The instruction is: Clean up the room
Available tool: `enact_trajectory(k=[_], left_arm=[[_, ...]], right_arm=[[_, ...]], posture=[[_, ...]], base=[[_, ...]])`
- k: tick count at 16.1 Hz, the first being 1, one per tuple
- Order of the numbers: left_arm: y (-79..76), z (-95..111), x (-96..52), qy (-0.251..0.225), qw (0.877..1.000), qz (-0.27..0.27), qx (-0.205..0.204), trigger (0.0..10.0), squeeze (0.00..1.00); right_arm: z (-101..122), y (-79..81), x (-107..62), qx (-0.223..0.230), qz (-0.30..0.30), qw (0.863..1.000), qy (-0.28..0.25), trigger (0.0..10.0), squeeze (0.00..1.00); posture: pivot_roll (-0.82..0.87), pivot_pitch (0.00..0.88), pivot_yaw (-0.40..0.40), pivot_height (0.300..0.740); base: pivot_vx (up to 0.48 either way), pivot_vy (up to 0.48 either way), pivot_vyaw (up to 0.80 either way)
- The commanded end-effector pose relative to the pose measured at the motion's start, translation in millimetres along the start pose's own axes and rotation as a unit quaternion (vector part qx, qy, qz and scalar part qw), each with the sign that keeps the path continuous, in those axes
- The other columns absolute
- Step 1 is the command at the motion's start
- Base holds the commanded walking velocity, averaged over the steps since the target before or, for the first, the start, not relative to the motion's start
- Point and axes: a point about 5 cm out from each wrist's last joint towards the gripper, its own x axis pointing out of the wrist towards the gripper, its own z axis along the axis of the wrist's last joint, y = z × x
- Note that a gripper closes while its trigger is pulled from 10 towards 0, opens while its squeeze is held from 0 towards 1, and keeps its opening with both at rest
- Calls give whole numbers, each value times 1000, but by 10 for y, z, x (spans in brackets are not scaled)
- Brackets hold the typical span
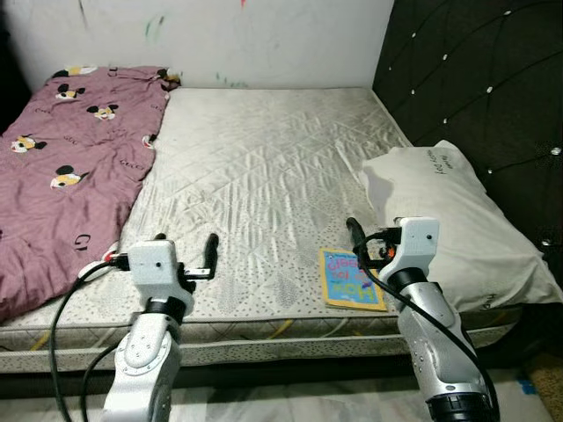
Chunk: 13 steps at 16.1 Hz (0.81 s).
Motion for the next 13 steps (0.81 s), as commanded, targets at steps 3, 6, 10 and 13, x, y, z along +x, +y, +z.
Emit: enact_trajectory(k=[3,6,10,13], left_arm=[[53,-18,-1,8,1000,8,2,10000,0],[55,-19,2,9,1000,10,2,10000,0],[54,-25,6,11,1000,10,-6,10000,0],[55,-25,10,11,1000,11,-8,10000,0]], right_arm=[[32,30,4,1,2,1000,-7,10000,0],[31,28,6,1,2,1000,-6,10000,0],[30,31,7,1,3,1000,-6,10000,0],[26,29,8,0,3,1000,-5,10000,0]], posture=[[-85,0,-12,740],[-84,0,-13,740],[-85,0,-13,740],[-86,0,-13,740]], base=[[0,231,0],[0,99,0],[0,480,0],[0,480,0]])
